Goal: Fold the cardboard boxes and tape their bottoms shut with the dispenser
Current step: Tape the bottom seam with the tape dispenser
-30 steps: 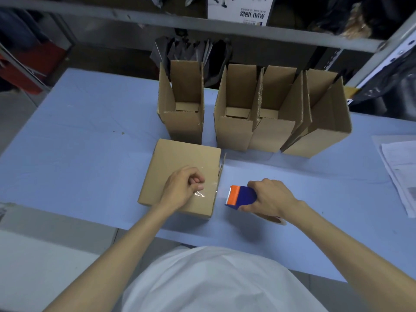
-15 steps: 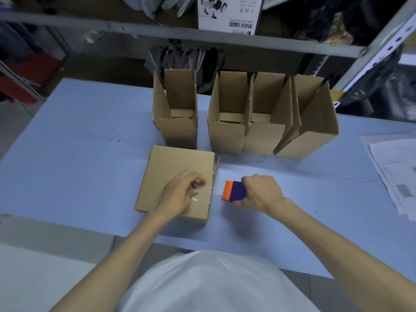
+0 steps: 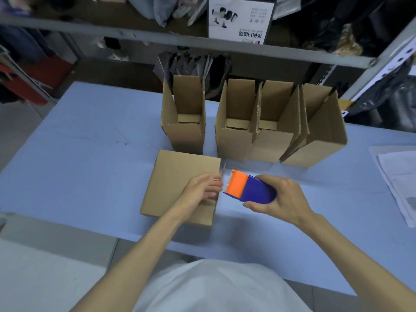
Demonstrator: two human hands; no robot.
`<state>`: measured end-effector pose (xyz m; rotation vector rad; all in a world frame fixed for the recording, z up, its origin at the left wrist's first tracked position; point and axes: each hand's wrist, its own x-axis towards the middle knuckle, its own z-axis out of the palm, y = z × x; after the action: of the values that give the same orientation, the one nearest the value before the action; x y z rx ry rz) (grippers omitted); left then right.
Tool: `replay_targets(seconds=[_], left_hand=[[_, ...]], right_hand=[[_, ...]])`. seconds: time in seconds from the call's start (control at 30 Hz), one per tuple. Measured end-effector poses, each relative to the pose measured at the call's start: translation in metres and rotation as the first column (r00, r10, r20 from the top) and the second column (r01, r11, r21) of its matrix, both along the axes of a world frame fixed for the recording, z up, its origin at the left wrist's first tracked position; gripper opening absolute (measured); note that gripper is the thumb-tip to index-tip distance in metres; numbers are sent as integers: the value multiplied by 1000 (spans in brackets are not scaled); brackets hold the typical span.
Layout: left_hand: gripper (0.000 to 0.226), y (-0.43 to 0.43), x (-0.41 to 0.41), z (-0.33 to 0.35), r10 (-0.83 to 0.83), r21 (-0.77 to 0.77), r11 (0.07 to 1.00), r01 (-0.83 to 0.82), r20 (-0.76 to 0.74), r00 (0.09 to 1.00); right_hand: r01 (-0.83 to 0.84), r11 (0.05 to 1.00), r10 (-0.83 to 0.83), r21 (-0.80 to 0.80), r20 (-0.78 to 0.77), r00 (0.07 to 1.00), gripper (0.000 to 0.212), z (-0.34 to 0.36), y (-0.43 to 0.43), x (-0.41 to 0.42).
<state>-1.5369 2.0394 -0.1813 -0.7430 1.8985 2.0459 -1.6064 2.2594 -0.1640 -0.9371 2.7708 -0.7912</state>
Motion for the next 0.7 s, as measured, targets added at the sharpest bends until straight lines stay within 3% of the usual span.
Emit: replay_targets(seconds=[0.03, 0.1, 0.27, 0.47, 0.7], left_hand=[[30, 0, 0, 5, -3, 117, 993, 3, 2, 1000], [30, 0, 2, 11, -5, 211, 977, 8, -13, 1000], [25, -3, 1, 12, -67, 205, 977, 63, 12, 998], [18, -4, -2, 13, -87, -75, 993, 87, 9, 996], [16, -5, -6, 13, -57, -271, 961, 48, -24, 998]], right_hand=[[-22, 1000, 22, -20, -2, 1000, 61, 2, -2, 1], [-58, 997, 59, -55, 1, 998, 62, 6, -6, 3], [-109, 990, 109, -91, 3, 994, 65, 12, -14, 6], [-121, 990, 122, -67, 16, 992, 66, 15, -17, 6], [-119, 992, 121, -44, 63, 991, 67, 14, -18, 3]])
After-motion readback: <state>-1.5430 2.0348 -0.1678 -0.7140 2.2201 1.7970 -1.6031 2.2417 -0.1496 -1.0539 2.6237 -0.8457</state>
